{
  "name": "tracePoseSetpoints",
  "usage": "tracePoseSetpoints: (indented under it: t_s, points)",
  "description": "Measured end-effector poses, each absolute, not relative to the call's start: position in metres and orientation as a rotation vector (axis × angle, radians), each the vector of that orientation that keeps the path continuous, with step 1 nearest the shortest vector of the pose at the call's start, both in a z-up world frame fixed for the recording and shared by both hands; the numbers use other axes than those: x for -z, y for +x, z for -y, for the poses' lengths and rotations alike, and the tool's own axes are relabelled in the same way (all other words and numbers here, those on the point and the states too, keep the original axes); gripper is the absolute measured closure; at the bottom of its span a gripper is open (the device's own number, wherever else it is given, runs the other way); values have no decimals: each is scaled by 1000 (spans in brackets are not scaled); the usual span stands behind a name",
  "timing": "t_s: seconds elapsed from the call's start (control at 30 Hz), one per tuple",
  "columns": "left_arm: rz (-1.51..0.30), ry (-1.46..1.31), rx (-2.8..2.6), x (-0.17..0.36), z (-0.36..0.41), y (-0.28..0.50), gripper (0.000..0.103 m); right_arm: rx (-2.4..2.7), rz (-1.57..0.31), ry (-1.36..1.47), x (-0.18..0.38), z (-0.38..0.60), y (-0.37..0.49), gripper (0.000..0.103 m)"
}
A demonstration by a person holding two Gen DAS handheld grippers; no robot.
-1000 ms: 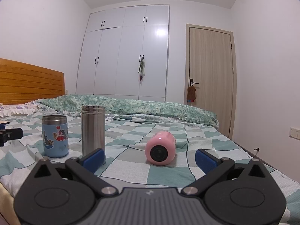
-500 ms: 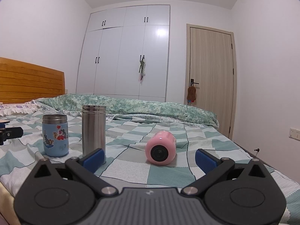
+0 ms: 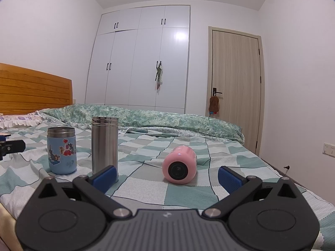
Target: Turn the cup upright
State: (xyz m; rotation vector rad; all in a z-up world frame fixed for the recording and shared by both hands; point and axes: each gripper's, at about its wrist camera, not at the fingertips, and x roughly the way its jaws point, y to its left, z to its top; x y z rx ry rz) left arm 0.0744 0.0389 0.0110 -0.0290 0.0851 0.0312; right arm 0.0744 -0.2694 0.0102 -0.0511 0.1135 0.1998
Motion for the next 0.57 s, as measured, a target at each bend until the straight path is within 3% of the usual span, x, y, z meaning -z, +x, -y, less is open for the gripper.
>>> tracePoseSetpoints:
  t_s: [0.57]
  points:
    - [-88,-42,-12,-10,-42,74,0,-201,-116,-57,-8,270,75,0]
